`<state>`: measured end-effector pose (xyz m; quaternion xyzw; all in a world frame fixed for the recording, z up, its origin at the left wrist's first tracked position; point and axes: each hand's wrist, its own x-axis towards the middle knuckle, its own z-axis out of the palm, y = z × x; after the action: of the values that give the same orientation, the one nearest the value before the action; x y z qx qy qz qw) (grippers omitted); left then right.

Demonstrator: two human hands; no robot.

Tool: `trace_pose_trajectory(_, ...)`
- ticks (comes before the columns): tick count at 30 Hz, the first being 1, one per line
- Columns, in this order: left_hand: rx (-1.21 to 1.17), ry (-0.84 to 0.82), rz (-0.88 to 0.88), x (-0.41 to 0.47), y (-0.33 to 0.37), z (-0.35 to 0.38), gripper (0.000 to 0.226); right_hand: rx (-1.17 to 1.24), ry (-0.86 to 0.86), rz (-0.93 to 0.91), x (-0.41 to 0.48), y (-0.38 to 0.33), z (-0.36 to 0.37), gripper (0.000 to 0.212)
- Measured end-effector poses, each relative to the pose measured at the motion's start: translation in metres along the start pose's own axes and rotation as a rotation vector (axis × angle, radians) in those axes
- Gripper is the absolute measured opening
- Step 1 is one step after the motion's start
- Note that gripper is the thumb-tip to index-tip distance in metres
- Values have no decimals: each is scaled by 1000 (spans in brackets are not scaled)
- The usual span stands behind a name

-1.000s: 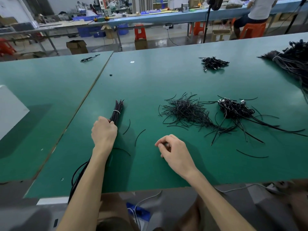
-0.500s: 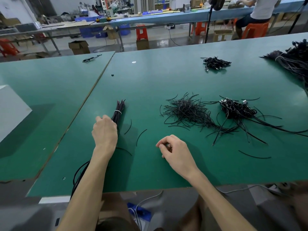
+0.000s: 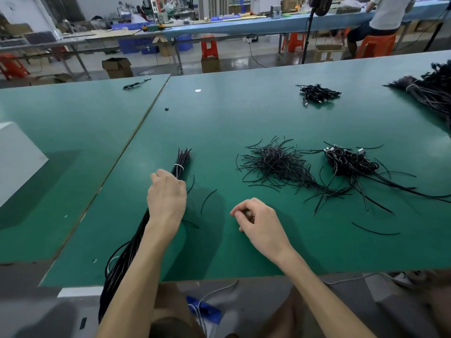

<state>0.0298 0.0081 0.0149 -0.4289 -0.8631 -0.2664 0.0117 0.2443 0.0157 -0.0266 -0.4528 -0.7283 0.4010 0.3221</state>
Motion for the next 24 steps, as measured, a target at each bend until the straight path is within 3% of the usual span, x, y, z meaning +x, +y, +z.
trace_pose_trajectory(7,-111,-88,-30,3,-1,-6,24,13,-3,-8,-1,-1,0,15)
trace_pose_trajectory(10,-60,-230,25,7,-5,-12,41,10,-11,-19,-1,-1,1,15)
trace_pose_trajectory(17,-245,-563,130,2,-9,-24,37,34,-65,-39,0,-3,2,10)
trace_pose_trajectory(18,-257,-579,154,1,-8,-23,37,46,-76,-38,1,-4,1,14)
trace_pose_trajectory(22,-218,-611,266,-4,-9,-16,14,178,-215,-80,1,-16,5,68)
trace_pose_trajectory(24,-197,-601,310,-5,-12,-15,14,176,-264,-87,2,-21,14,70)
